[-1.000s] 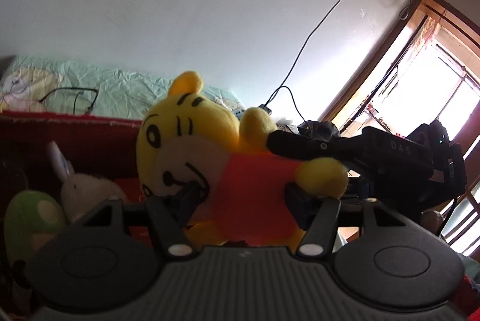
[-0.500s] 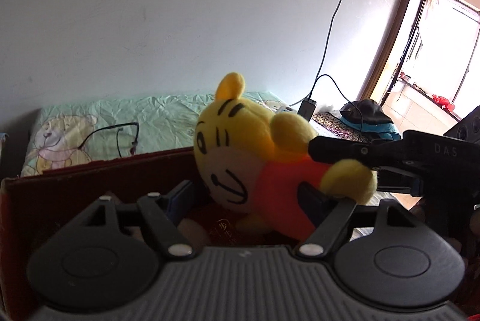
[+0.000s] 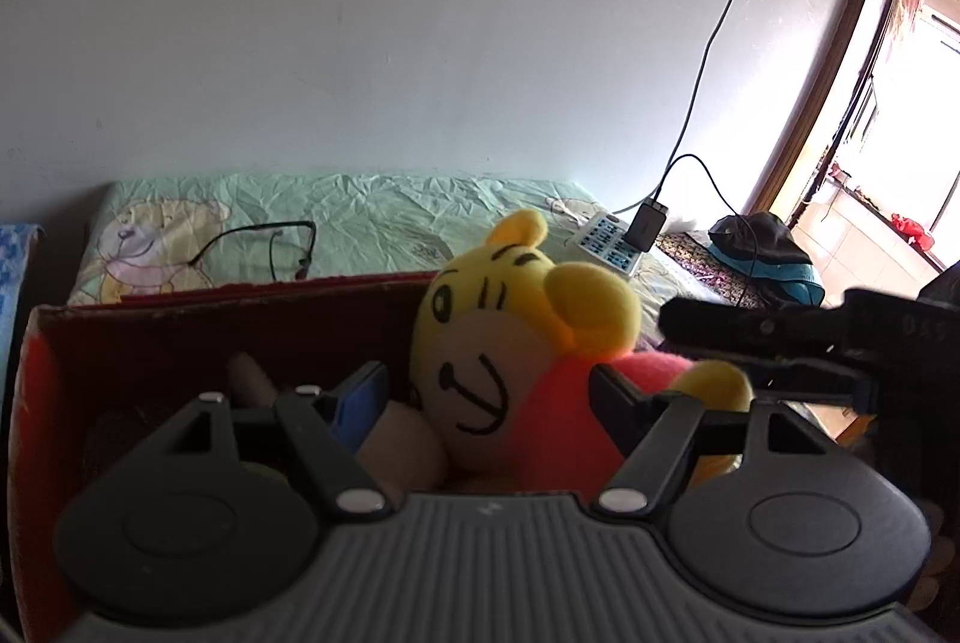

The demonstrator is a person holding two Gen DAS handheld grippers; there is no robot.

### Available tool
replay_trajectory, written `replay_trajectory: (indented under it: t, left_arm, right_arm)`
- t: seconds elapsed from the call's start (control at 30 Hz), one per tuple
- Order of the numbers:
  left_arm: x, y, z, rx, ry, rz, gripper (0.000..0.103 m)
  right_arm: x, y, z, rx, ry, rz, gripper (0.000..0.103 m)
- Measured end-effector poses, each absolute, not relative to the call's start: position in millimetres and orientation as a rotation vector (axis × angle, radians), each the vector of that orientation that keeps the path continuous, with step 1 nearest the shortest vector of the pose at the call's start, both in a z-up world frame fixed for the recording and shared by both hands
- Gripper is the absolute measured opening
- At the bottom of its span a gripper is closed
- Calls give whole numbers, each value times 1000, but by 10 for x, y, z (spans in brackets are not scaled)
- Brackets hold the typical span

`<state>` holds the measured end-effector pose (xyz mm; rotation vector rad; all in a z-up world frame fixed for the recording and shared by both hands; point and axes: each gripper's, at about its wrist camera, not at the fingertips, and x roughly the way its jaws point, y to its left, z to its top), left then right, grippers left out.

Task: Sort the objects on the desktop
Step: 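Lower the tiger plush into the red box and open the right gripper, then withdraw the right tool from the red box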

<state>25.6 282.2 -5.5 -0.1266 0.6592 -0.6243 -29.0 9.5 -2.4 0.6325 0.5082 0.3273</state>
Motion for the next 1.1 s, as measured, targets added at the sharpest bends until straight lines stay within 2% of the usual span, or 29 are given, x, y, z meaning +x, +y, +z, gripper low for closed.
replay_trajectory:
  t: [0.1,0.17,0.23,0.4,0.57,0.83,1.1]
  left_arm:
    - [233,2765,-93,-140,690,-646,75]
    - [197,2695,-124,-127,703,-661,75]
    - [171,2624,-159,-107,711,-665,75]
    - [177,2572,-204,-92,731,-638,76]
    - [117,2477,-269,16,743,-598,78]
    - [104,2465,-247,7,763,-533,77]
    - [16,2447,-138,39,771,-417,84]
  right_arm:
    - [-394,27,46,588,491,309,57]
    - [-438,12,25,577,522,319,51]
    - [-455,0,-15,591,558,338,37]
    - [-429,131,-104,541,649,327,27]
    - [-402,271,-241,494,742,299,27]
    - [-407,364,-230,444,743,256,26]
    - [-525,263,-245,499,709,258,27]
